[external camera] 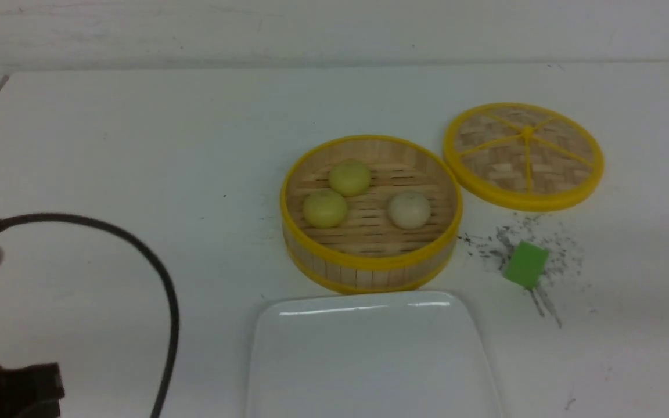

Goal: Put the steamed buns into the plate on the white tablecloth.
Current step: 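Reach toward a bun in the bamboo steamer with the right gripper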

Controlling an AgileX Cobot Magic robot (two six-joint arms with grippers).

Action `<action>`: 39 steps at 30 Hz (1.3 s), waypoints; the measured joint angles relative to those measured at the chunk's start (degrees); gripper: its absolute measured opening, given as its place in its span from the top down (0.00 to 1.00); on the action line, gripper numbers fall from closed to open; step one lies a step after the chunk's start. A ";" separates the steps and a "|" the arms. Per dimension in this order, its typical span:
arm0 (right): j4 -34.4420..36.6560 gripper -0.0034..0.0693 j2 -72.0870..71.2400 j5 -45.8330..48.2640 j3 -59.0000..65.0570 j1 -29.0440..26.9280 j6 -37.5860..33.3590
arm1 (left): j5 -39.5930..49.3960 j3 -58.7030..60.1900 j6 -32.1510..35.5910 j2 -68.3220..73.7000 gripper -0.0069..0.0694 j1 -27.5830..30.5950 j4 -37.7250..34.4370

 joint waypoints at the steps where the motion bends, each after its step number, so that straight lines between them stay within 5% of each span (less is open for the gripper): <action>1: 4.97 0.97 3.43 -0.27 -1.48 0.00 -5.39 | -0.28 -1.04 1.68 2.95 0.91 0.00 -0.84; 7: 28.60 0.94 18.85 -1.15 -5.56 0.68 -27.41 | -1.31 -1.90 5.21 9.97 0.91 0.00 -4.46; 11: 32.35 0.94 26.10 -2.01 -9.87 3.98 -31.50 | -1.91 -1.90 5.40 11.29 0.91 0.00 -4.61; 19: 19.02 0.87 45.11 -5.94 -28.19 17.19 -26.53 | -2.57 -1.90 5.59 11.63 0.87 0.00 -4.67; 24: 5.31 0.69 57.18 -9.87 -41.63 22.28 -19.53 | -2.81 -1.90 5.59 11.63 0.79 0.00 -4.67; 33: 0.58 0.33 70.42 -15.49 -51.14 22.83 -17.52 | -3.01 -1.90 5.59 11.63 0.64 0.00 -4.62; 38: -1.94 0.34 74.39 -17.14 -51.38 22.83 -17.52 | -3.01 -1.90 5.59 11.63 0.60 0.00 -4.57; 39: -2.62 0.42 74.66 -17.39 -51.40 22.83 -17.52 | -3.17 -1.90 5.59 11.63 0.60 0.00 -4.36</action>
